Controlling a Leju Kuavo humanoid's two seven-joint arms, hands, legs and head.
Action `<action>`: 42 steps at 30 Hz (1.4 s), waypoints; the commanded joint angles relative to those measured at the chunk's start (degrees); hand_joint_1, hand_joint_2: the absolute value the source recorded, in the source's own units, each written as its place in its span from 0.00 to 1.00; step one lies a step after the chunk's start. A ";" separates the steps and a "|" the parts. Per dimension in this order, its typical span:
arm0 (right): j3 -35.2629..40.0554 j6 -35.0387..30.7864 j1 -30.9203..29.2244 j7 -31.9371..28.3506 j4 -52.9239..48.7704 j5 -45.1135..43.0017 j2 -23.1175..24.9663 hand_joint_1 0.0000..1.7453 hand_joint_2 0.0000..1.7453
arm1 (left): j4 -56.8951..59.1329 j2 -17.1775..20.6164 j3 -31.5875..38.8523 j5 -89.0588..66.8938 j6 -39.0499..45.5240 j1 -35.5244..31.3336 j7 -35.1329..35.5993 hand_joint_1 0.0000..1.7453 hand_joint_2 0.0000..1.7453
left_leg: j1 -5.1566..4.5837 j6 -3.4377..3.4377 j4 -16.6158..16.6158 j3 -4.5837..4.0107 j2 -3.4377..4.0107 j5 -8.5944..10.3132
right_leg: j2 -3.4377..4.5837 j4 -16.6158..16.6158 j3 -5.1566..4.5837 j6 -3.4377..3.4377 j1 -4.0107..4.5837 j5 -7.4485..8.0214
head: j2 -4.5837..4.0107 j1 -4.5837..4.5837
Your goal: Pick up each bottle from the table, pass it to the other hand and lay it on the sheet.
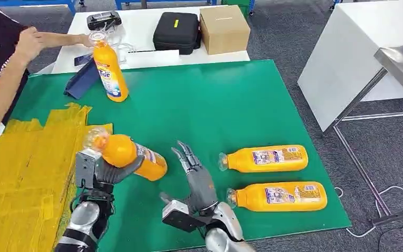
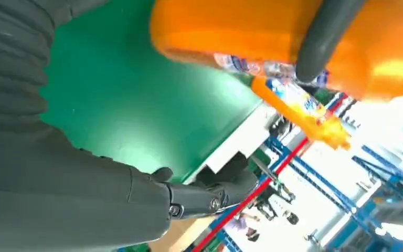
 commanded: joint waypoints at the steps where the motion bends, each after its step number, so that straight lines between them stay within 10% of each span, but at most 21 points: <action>1: -1.28 0.30 0.55 -0.20 -3.24 -0.22 -1.91 0.00 1.00 | 1.12 0.51 0.22 -0.37 0.19 -2.26 0.04 1.00 1.00 | 0.07 -0.05 0.03 0.22 -0.09 -0.13 | -0.02 -0.02 0.26 -0.08 0.06 -0.10 | 0.00 0.00; 3: -2.05 -0.43 0.84 -0.80 -3.68 -0.85 -1.58 0.00 1.00 | 1.54 1.12 -0.25 -6.47 5.79 -2.80 -0.37 1.00 1.00 | 0.07 -0.05 0.03 0.20 -0.06 -0.13 | 0.00 -0.02 0.24 -0.06 0.06 -0.06 | 0.00 0.00; 4: -3.33 -0.77 1.45 -1.37 -6.40 -2.52 -1.86 0.00 0.00 | 2.00 1.66 0.10 -13.43 12.19 -3.80 -0.25 1.00 1.00 | 0.12 -0.08 0.07 0.32 -0.11 -0.21 | -0.03 0.00 0.38 -0.11 0.11 -0.14 | 0.00 0.00; 17: -7.13 4.90 2.33 -0.75 -16.82 -6.76 -3.38 0.00 0.00 | 10.56 5.00 5.99 -41.45 27.31 -8.83 5.09 1.00 1.00 | 0.11 -0.07 0.04 0.33 -0.12 -0.15 | -0.06 -0.01 0.38 -0.10 0.10 -0.12 | 0.00 0.00; 22: -9.37 3.34 2.15 -4.60 -22.70 -10.67 -4.41 0.00 0.00 | 24.28 10.82 1.13 -74.30 32.41 -13.19 14.72 1.00 1.00 | 0.11 -0.09 0.06 0.37 -0.10 -0.19 | -0.03 0.04 0.41 -0.14 0.09 -0.15 | 0.00 0.00; 23: -9.82 3.69 2.09 -4.49 -23.23 -11.14 -4.62 0.00 1.00 | 26.91 11.09 0.68 -76.76 33.39 -13.83 15.12 1.00 1.00 | 0.09 -0.10 0.05 0.41 -0.10 -0.18 | -0.02 0.04 0.44 -0.15 0.08 -0.16 | 0.00 0.00; 41: -10.15 2.73 1.47 -6.51 -23.33 -13.01 -6.23 0.00 1.00 | 50.55 13.65 -8.01 -86.51 29.82 -23.65 19.62 1.00 1.00 | 0.11 -0.07 0.06 0.30 0.00 -0.15 | 0.06 0.03 0.33 -0.10 0.10 -0.10 | 0.00 0.00; 42: -10.09 2.82 1.46 -6.49 -23.29 -12.84 -6.31 0.00 1.00 | 50.64 13.20 -7.34 -85.78 29.92 -23.43 19.48 0.03 1.00 | 0.06 -0.05 0.01 0.18 0.01 -0.07 | 0.04 0.02 0.20 -0.07 0.06 -0.04 | 0.00 0.00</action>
